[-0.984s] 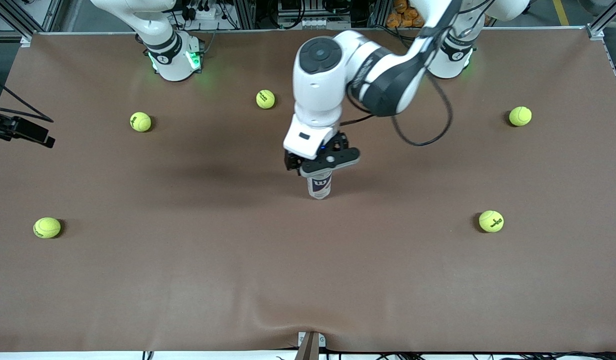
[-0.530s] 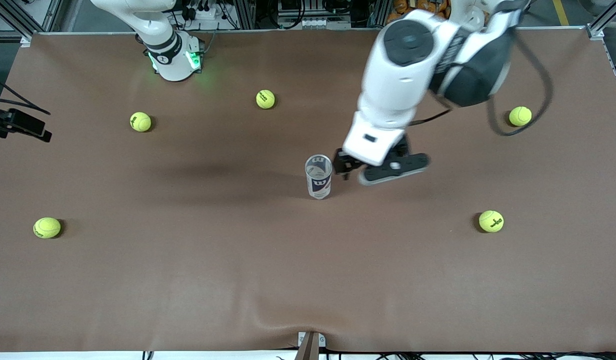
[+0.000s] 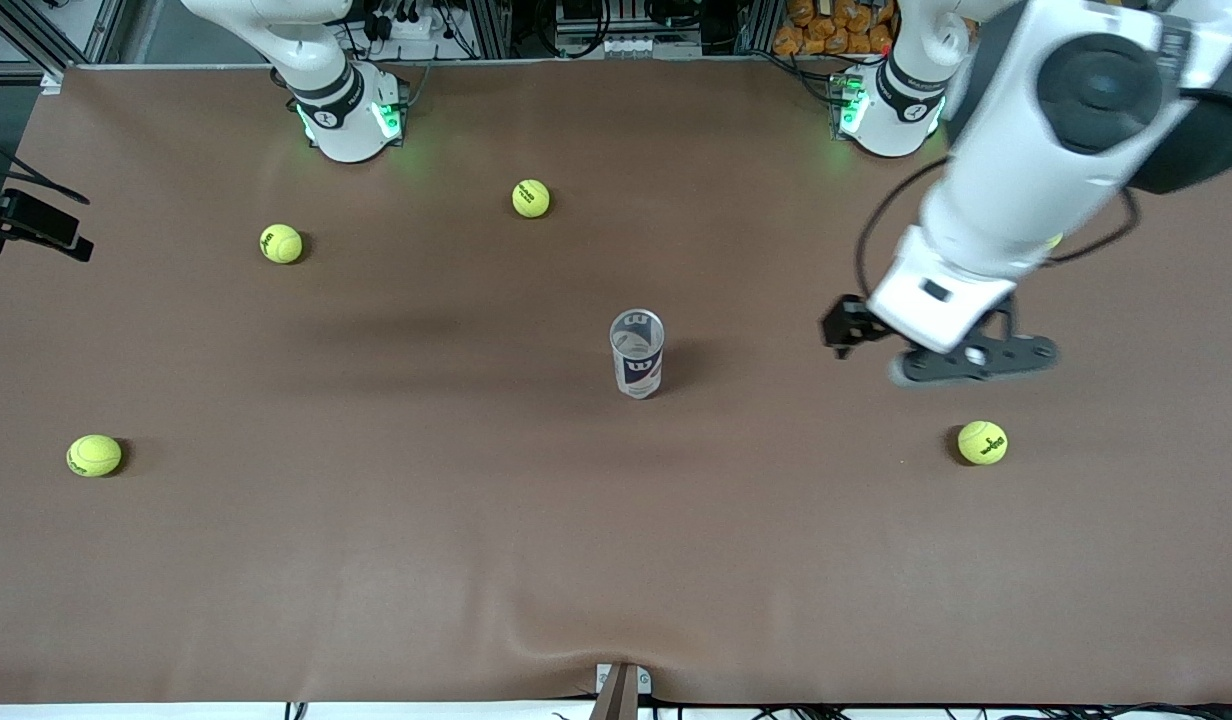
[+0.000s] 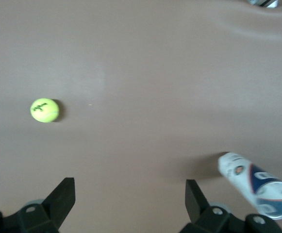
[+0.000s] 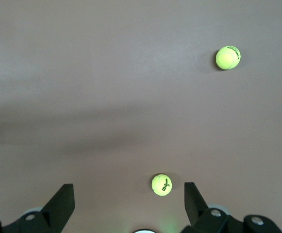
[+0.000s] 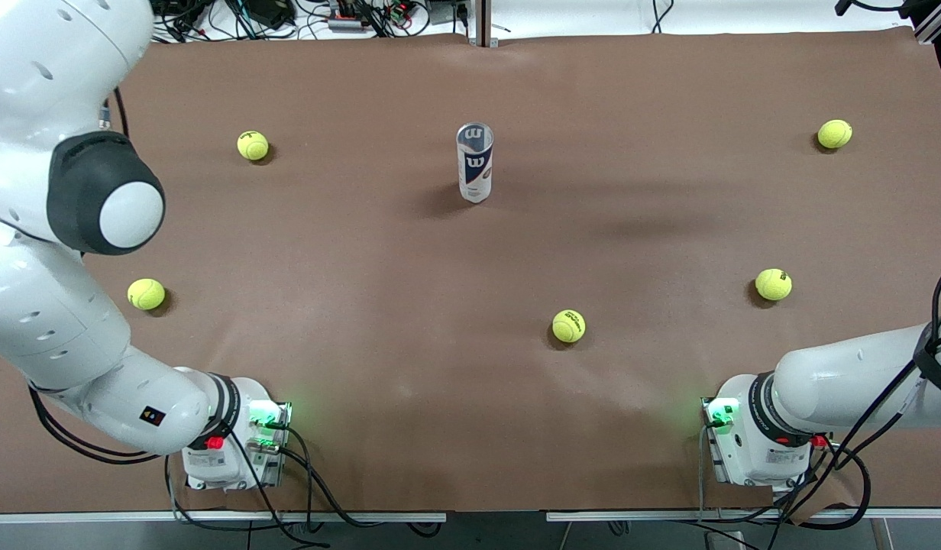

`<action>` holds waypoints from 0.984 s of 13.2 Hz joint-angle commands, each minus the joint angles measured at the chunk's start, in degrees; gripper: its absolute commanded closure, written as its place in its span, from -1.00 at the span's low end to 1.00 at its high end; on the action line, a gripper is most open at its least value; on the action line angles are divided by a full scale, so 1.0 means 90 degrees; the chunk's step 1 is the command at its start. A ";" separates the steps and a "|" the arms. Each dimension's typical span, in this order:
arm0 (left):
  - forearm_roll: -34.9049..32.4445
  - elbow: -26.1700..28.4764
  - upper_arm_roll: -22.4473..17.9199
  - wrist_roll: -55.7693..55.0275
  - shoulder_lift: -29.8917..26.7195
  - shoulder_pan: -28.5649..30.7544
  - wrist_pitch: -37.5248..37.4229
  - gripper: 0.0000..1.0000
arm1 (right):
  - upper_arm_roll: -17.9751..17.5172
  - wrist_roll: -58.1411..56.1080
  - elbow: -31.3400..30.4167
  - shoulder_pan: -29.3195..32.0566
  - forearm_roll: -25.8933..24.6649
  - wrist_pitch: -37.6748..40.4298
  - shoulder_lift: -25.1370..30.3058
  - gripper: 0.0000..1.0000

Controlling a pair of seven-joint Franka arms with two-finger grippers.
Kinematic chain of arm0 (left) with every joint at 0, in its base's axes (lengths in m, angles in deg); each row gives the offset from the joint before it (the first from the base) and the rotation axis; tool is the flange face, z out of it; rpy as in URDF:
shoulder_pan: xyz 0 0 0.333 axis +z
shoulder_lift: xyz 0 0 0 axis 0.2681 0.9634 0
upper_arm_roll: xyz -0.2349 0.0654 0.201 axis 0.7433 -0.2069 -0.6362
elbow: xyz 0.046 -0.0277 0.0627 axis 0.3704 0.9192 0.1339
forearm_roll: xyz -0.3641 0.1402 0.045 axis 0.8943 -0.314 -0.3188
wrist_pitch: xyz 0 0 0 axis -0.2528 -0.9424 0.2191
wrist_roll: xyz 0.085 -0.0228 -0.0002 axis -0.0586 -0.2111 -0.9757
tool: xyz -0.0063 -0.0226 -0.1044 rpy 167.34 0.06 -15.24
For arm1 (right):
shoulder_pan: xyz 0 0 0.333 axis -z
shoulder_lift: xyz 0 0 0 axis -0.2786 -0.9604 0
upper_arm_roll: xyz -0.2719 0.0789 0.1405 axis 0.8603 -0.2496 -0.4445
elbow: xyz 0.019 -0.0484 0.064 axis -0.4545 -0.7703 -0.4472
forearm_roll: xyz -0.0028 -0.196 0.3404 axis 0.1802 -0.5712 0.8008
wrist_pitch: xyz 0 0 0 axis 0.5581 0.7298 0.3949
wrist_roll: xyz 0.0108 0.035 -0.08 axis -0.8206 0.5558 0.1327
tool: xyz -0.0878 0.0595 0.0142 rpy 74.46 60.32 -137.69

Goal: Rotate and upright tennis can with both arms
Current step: 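Open the left gripper and lift it away from the can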

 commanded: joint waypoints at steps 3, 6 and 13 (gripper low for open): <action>0.0015 0.0207 0.0080 0.1605 -0.0242 0.1019 -0.0173 -1.00 | -0.0059 -0.0066 -0.0166 0.0050 -0.0074 -0.0052 0.0116 -1.00; 0.0006 0.0265 0.0585 0.1951 -0.0544 0.1945 -0.0425 -1.00 | -0.0059 -0.0066 -0.0156 0.0050 -0.0065 -0.0061 0.0115 -1.00; 0.0025 0.1335 0.0784 0.2059 -0.1607 0.2282 -0.0614 -1.00 | -0.0059 -0.0066 -0.0156 0.0040 -0.0074 -0.0071 0.0115 -1.00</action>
